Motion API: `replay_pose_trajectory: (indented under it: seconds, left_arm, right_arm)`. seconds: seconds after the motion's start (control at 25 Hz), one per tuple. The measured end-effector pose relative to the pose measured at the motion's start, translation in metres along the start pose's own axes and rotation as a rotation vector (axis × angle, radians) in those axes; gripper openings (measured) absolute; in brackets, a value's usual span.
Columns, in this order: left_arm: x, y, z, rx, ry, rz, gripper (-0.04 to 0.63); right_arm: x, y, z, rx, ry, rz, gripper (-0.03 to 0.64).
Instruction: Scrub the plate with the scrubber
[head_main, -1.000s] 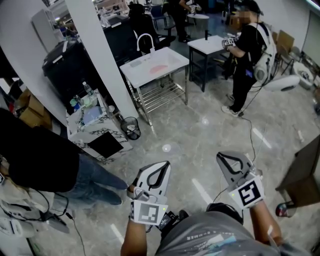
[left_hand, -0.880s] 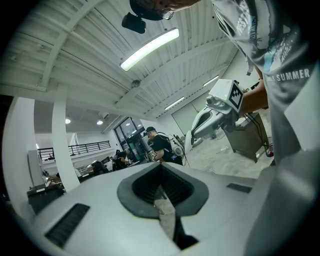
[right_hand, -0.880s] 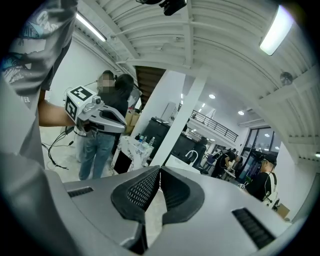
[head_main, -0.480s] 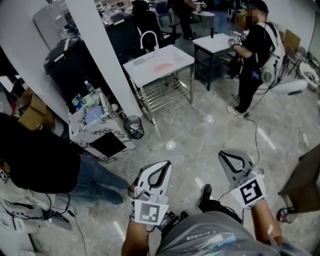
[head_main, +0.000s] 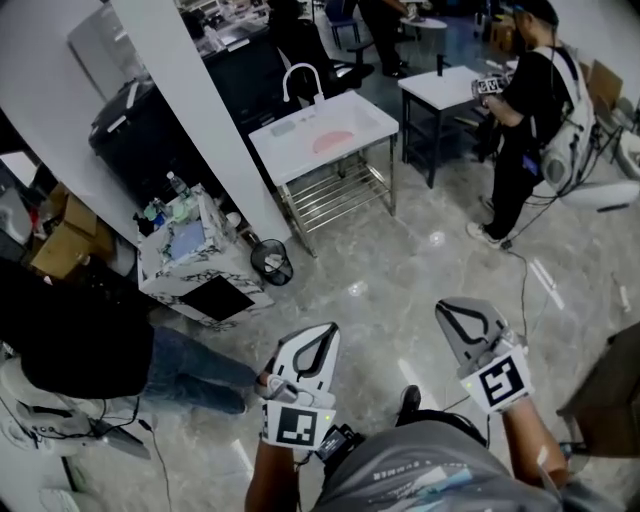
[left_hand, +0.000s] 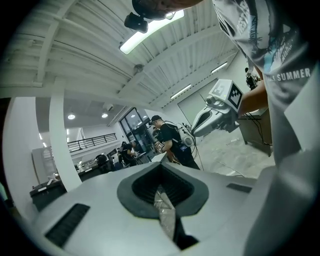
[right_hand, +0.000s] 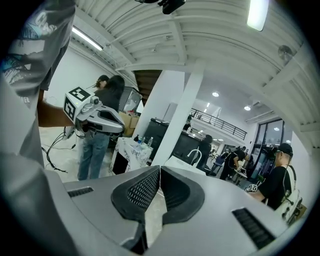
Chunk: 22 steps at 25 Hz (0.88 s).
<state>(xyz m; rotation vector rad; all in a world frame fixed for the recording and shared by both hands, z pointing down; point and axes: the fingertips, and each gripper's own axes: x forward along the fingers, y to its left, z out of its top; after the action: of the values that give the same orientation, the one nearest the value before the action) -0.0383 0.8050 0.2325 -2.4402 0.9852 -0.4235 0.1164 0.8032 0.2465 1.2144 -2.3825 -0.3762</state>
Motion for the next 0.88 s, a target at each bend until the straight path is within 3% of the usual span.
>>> replay_pose_trajectory:
  seconds: [0.48,0.88]
  left_arm:
    - [0.125,0.008,0.018,-0.017,0.062,0.02,0.002]
    - [0.199,0.028,-0.001,-0.011,0.044,-0.028,0.002]
  right_arm:
    - [0.03,-0.118,-0.046,0.015,-0.021,0.046,0.032]
    - [0.067,-0.163,-0.079,0.043,0.009,0.021,0.032]
